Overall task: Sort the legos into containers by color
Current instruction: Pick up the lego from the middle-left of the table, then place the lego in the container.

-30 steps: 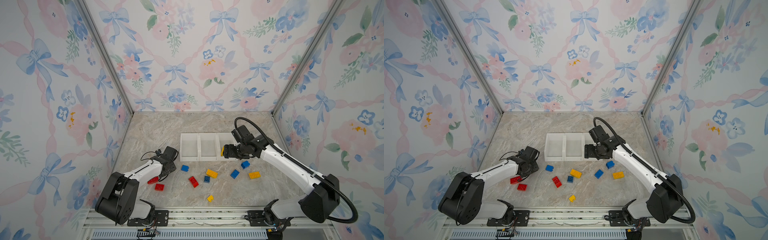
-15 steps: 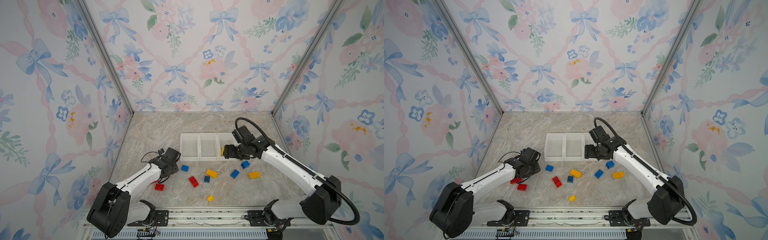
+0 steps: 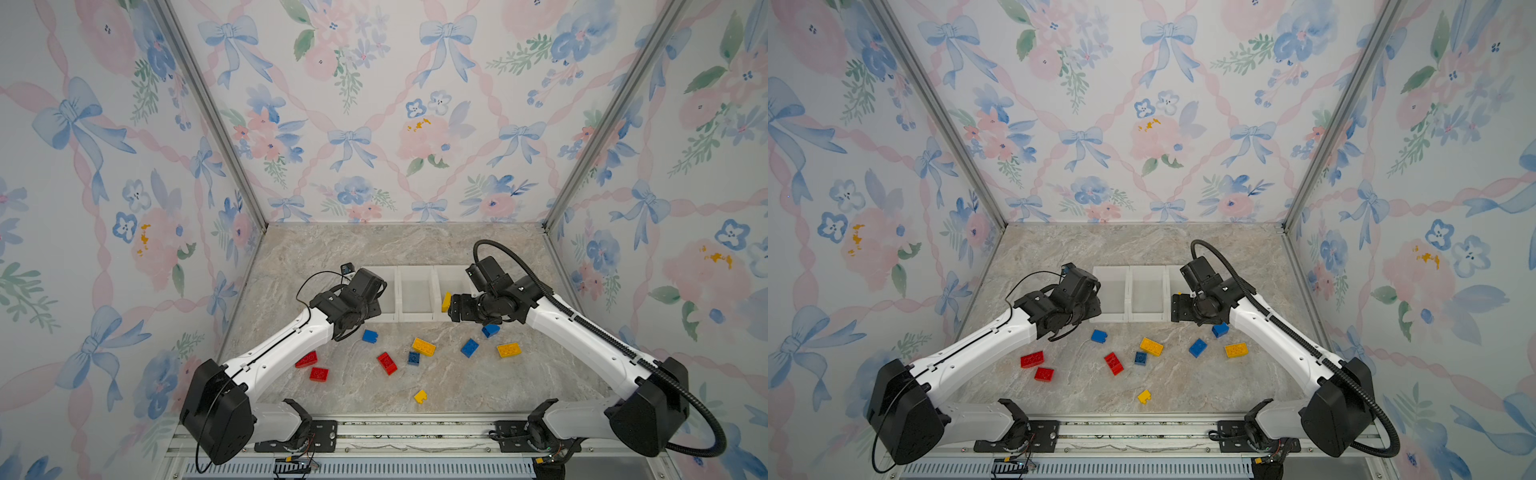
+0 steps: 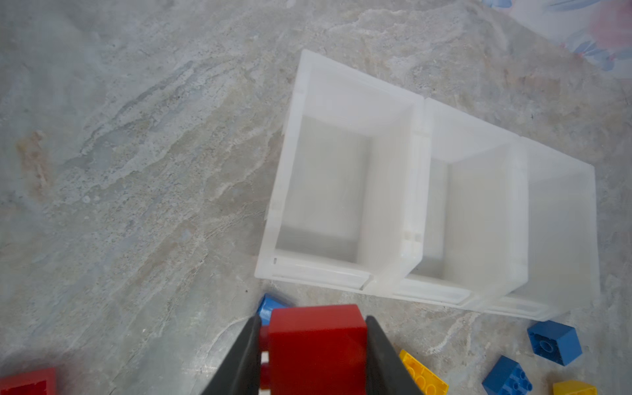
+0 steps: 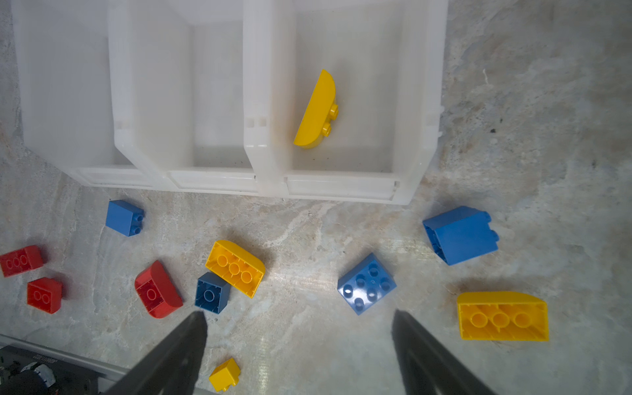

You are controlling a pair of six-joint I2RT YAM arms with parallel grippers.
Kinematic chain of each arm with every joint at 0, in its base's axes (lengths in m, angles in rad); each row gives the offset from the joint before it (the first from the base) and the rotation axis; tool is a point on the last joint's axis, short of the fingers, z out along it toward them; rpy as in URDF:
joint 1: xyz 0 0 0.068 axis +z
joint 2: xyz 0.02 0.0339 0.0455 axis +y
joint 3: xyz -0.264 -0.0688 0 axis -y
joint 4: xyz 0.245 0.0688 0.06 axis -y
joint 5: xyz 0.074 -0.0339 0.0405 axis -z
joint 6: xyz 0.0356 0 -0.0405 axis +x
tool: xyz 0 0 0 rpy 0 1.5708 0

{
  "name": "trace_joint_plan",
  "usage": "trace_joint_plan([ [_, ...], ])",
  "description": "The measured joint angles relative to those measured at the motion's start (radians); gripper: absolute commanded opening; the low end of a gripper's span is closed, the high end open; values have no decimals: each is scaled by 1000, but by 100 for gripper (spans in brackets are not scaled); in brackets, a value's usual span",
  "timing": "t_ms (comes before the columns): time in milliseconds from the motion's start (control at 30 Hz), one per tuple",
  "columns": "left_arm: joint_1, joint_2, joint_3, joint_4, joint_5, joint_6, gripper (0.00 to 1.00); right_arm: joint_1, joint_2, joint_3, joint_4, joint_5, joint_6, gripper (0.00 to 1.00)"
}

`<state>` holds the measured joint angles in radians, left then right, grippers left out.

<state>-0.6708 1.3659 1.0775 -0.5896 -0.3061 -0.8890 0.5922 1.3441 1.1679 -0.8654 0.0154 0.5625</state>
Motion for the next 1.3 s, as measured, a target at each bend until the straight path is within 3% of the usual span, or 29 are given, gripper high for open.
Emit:
trace_joint_plan([
  [200, -23, 187, 144, 6, -29, 70, 16, 0, -21, -11, 0, 7, 11, 88],
  [500, -23, 348, 209, 6, -73, 138, 18, 0, -30, -13, 0, 22, 15, 89],
  [867, -23, 393, 217, 3, -95, 157, 48, -6, -32, -35, -7, 22, 22, 88],
  [1300, -23, 387, 222, 3, -99, 164, 61, -23, -45, -60, -8, 22, 22, 89],
])
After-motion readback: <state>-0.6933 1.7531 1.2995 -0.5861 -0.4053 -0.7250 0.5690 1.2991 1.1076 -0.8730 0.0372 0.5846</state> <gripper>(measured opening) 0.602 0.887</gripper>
